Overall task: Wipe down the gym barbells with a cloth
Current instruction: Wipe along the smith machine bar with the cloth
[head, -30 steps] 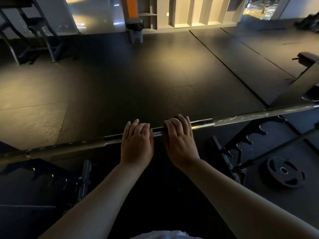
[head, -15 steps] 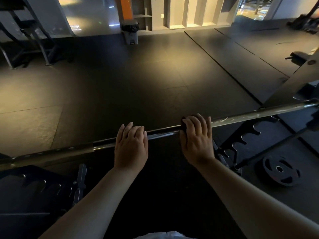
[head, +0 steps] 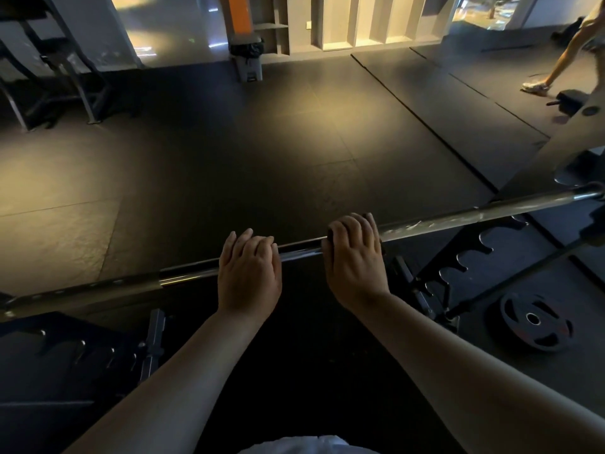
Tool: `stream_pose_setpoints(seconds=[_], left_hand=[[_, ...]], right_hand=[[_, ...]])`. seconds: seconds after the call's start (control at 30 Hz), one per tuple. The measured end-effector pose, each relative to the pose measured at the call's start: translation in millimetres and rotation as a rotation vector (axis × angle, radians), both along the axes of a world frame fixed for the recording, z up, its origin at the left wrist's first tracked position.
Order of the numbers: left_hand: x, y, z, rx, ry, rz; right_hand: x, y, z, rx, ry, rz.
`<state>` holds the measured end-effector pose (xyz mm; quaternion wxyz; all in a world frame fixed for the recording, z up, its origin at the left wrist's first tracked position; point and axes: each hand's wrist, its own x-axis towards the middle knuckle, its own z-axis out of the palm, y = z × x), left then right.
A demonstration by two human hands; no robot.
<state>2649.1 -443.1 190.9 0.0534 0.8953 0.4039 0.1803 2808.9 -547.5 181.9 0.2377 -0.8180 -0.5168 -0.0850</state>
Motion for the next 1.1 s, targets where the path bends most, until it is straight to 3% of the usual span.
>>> stream_pose_setpoints(seconds=[0.07,0.13,0.27,0.33,0.43,0.5,0.6,0.73,0.93,1.1], left_hand=[[2,0,1,-0.018,0.013,-0.001],[2,-1,1,-0.022,0.025,-0.013],[0,-1,1,0.011,0.014,-0.023],[0,-2,0,0.031,-0.018,-0.007],[2,-5,-2,0.042,-0.045,0.017],[4,-7,-3,0.045,-0.057,0.034],[5,-8,-5,0.04,-0.073,0.059],[3,-9,-3,0.034,-0.063,0.053],[9,-20,1,0.007,-0.049,0.126],[8,-21,1,-0.019,-0.013,0.109]], right_hand=[[-8,13,18,-0.067,0.084,-0.003],[-22,16,17,-0.081,0.102,0.142],[-9,1,1,-0.079,-0.062,0.391],[16,-3,2,-0.037,-0.073,0.333],[36,-11,-1,0.121,0.085,0.073],[22,-8,-10,0.145,0.105,0.025],[-9,-2,-28,0.095,-0.09,0.186],[27,-4,-31,0.133,-0.304,0.343],[-2,-2,-37,0.207,-0.025,0.108],[-5,9,-23,0.072,-0.205,0.374]])
